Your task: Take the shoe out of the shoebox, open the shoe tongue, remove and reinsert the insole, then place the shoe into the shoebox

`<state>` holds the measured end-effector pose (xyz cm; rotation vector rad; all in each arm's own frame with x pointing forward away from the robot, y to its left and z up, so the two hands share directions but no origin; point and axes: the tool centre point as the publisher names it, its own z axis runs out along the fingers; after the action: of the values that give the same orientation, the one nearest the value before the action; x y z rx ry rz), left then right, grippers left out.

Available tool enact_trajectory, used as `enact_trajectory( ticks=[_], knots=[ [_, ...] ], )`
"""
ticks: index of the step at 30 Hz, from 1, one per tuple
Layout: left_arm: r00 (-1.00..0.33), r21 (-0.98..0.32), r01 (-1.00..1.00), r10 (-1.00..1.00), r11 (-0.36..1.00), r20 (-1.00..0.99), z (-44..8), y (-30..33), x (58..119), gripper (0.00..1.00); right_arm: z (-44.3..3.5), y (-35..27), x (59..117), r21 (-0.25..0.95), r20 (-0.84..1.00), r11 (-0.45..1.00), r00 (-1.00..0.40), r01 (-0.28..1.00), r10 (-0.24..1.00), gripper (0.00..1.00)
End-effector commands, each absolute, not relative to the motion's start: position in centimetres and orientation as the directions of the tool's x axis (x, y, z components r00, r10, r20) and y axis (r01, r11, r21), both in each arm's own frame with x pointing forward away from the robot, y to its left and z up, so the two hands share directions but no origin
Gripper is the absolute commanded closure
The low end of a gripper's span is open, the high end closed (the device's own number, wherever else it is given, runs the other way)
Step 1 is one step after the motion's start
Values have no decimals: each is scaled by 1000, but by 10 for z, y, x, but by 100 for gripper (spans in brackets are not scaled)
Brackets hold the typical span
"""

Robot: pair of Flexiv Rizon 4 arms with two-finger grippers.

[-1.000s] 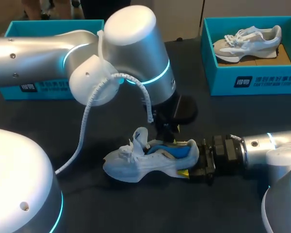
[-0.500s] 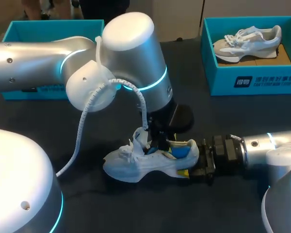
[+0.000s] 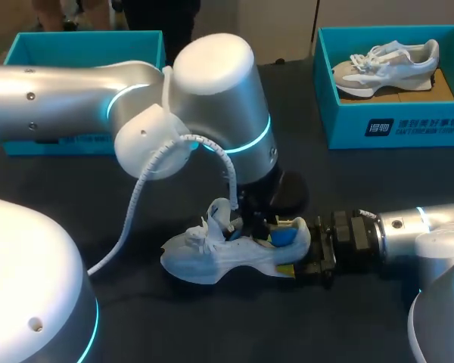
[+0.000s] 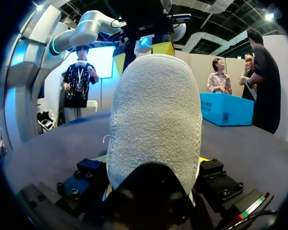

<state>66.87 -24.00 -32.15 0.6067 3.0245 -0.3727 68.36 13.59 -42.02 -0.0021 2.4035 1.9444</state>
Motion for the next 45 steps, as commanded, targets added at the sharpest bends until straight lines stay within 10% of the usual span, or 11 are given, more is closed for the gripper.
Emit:
enact_trajectory(
  ticks=[1,6,45],
  knots=[
    [-922,-220,388,379,895,-80,-330,-247,669,71,-423,139,682,977,-40,212,-999,-32,32,100],
    [-927,-213,375,364,902,-91,-334,-248,671,100,-423,139,682,977,-40,212,-999,-32,32,100],
    [-941,-368,170,40,914,-336,-301,-247,680,100,-423,139,682,977,-40,212,-999,-32,32,100]
  ],
)
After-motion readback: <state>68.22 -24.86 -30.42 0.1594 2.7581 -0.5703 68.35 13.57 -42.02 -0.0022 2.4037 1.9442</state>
